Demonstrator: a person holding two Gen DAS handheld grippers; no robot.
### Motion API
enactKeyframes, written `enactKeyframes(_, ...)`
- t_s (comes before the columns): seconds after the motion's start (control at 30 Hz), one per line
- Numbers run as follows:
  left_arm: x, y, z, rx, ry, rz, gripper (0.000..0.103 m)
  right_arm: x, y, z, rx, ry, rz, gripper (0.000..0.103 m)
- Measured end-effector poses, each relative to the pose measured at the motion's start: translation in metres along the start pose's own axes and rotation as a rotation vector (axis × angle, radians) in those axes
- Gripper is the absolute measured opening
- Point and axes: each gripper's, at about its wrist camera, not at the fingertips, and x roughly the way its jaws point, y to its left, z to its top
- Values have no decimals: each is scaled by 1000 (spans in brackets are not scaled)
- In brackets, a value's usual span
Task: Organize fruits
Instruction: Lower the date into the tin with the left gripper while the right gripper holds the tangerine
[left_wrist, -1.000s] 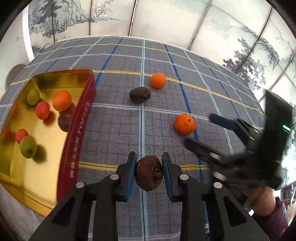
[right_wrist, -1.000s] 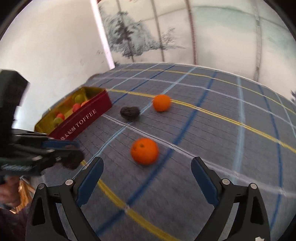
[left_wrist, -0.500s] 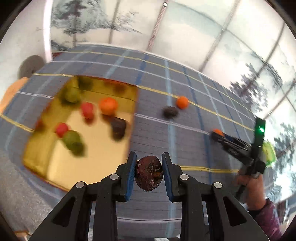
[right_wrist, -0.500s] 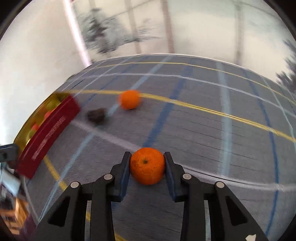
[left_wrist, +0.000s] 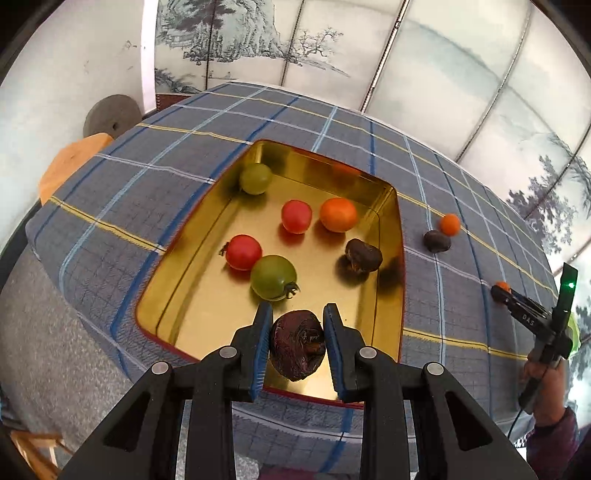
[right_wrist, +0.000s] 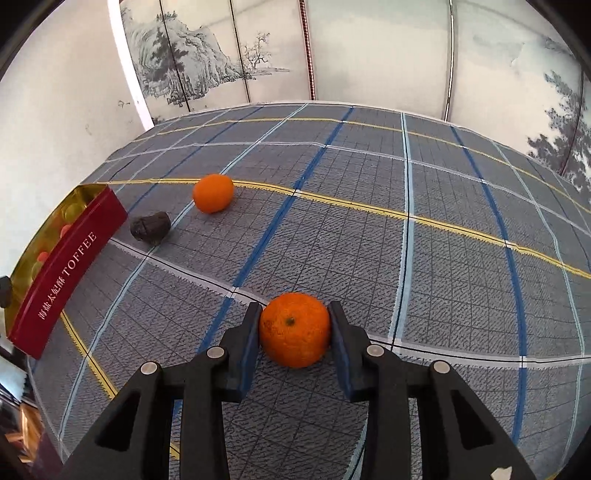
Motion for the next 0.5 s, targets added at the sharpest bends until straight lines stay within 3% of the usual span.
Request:
enactKeyframes(0.3, 7, -23, 14, 84, -49, 24, 29, -2, 0, -1, -4, 1, -4, 34)
enactKeyframes(0.5, 19, -31, 32, 122, -84, 78, 29, -1, 0, -1, -10, 2, -11, 34)
